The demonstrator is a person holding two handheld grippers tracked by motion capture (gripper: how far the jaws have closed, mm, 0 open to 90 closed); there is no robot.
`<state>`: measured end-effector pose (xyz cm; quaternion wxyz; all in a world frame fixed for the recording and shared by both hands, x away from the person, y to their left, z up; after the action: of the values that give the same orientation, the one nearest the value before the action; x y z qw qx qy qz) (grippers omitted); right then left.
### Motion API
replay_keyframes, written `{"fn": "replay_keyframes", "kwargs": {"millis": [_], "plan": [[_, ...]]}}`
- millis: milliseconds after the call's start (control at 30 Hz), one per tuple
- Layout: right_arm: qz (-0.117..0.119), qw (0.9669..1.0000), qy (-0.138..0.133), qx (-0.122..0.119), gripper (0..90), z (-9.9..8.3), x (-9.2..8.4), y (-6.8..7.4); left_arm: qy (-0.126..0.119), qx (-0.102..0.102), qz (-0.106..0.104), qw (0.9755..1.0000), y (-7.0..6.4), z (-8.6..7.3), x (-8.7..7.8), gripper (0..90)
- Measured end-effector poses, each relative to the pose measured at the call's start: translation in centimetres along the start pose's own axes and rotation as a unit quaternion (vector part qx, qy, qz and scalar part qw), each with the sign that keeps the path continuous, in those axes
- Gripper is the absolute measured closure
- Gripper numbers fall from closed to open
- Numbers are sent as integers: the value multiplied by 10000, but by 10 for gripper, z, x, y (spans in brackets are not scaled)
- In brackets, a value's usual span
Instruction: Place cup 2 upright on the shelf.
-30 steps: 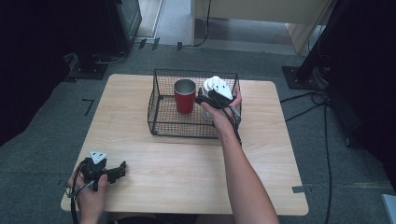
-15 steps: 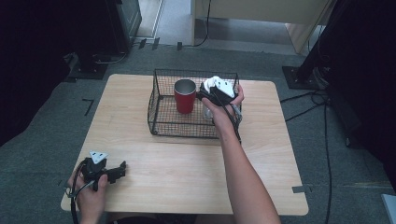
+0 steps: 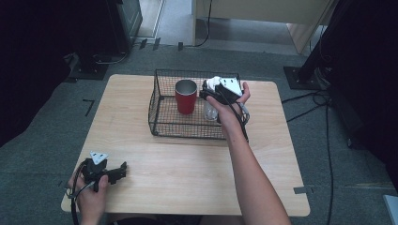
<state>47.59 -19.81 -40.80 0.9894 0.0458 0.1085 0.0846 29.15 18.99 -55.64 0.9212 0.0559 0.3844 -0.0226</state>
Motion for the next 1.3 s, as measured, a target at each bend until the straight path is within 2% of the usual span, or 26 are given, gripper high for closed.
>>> {"fn": "replay_keyframes", "kwargs": {"millis": [167,333,767,867,967,1067,1300], "plan": [[154,9996,145,-168,0,-3,-11,-1,1,-2,0,10000,0,0,0,19],[360,9988,330,-68,0,-7,-23,-7,-6,-11,-2,10000,0,0,0,19],[625,9974,275,-222,0,-8,-56,-13,-5,-10,-1,10000,0,0,0,19],[785,9957,297,-395,0,-11,-65,-11,-5,-9,-1,10000,0,0,0,19],[892,9949,291,-371,0,-13,-74,-10,-6,-8,1,10000,0,0,0,19],[964,9939,267,-455,0,-16,-85,-11,-11,-15,1,10000,0,0,0,19],[958,9937,252,-517,0,-25,-102,-19,-11,-20,0,10000,0,0,0,19]]}}
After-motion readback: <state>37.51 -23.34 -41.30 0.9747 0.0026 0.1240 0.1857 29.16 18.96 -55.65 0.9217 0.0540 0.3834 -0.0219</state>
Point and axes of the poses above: each handheld gripper's, and its own axes: x roughly forward along the jaws, z roughly out of its top, y roughly to its left, the point moved 5 cm from there along x, roughly forward along the jaws, and after that the axes turned 6 degrees about z, right-handed, at the moved point
